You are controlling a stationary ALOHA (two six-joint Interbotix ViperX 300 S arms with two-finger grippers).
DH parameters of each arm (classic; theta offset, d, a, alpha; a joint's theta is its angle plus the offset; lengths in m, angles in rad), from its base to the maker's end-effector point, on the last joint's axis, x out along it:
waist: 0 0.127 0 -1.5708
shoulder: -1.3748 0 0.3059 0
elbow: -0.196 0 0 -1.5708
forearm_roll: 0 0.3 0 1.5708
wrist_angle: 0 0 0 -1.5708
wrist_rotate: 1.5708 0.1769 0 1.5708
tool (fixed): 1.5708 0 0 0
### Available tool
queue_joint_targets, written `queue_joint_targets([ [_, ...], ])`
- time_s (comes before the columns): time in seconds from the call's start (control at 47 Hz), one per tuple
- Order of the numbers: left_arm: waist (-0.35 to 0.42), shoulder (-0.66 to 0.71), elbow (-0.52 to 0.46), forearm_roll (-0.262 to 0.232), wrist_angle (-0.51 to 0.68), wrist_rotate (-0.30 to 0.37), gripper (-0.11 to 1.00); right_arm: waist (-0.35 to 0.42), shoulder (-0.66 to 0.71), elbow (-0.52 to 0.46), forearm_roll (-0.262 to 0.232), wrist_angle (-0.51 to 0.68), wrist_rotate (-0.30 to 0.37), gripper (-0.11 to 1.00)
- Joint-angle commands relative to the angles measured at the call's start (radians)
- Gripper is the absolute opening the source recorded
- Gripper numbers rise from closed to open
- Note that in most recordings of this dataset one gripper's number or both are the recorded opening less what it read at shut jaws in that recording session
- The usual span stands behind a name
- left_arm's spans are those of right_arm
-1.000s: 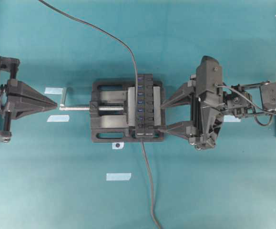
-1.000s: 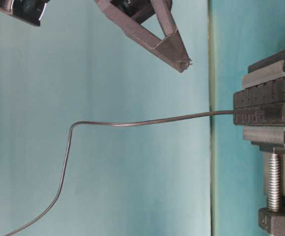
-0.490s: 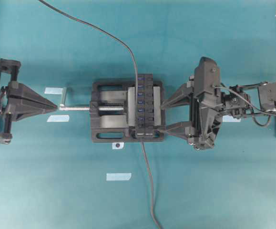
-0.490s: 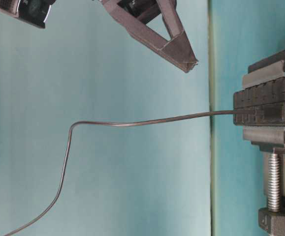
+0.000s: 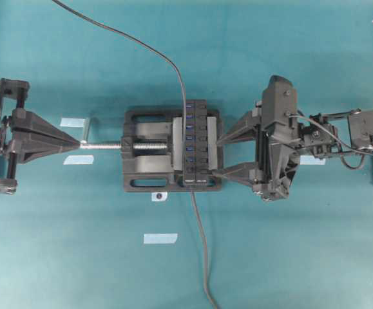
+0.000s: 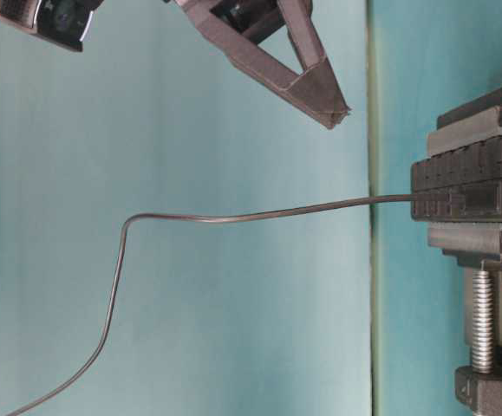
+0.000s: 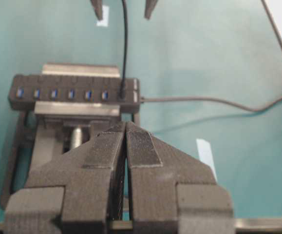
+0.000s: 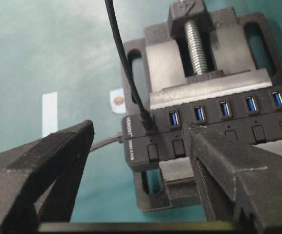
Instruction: Insert the USB into the front port of the fixed hub.
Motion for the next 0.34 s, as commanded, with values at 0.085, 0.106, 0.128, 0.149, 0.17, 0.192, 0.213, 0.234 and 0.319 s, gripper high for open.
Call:
queue_joint_targets([
  [0.085,-0.003,-0.002,-0.005,0.000,-0.020,-0.002,0.00,-0.006,-0.015,-0.006,0.000,-0.009,-0.006,0.79],
  [0.106,-0.003,-0.002,-0.003,0.002,-0.023,-0.002,0.00,-0.008,-0.015,-0.006,0.000,-0.009,-0.006,0.79],
  [0.128,-0.003,-0.005,-0.002,0.000,-0.028,-0.002,0.00,-0.008,-0.015,-0.006,0.002,-0.009,-0.008,0.79],
  [0.149,-0.003,-0.006,0.000,0.002,-0.031,-0.002,0.00,-0.009,-0.017,-0.006,0.002,-0.009,-0.008,0.79],
  [0.17,-0.003,-0.009,0.002,0.002,-0.035,-0.002,0.00,-0.009,-0.017,-0.006,0.002,-0.009,-0.008,0.79],
  [0.192,-0.003,-0.011,0.003,0.002,-0.041,-0.002,0.00,-0.009,-0.017,-0.006,0.000,-0.009,-0.008,0.79],
  [0.213,-0.003,-0.014,0.005,0.002,-0.046,0.000,0.00,-0.009,-0.015,-0.006,0.000,-0.009,-0.008,0.79],
  [0.234,-0.003,-0.015,0.005,0.002,-0.051,0.000,0.00,-0.009,-0.017,-0.006,0.000,-0.009,-0.008,0.79],
  [0.319,-0.003,-0.021,0.011,0.002,-0.061,0.000,0.00,-0.009,-0.017,-0.003,0.002,-0.009,-0.008,0.79],
])
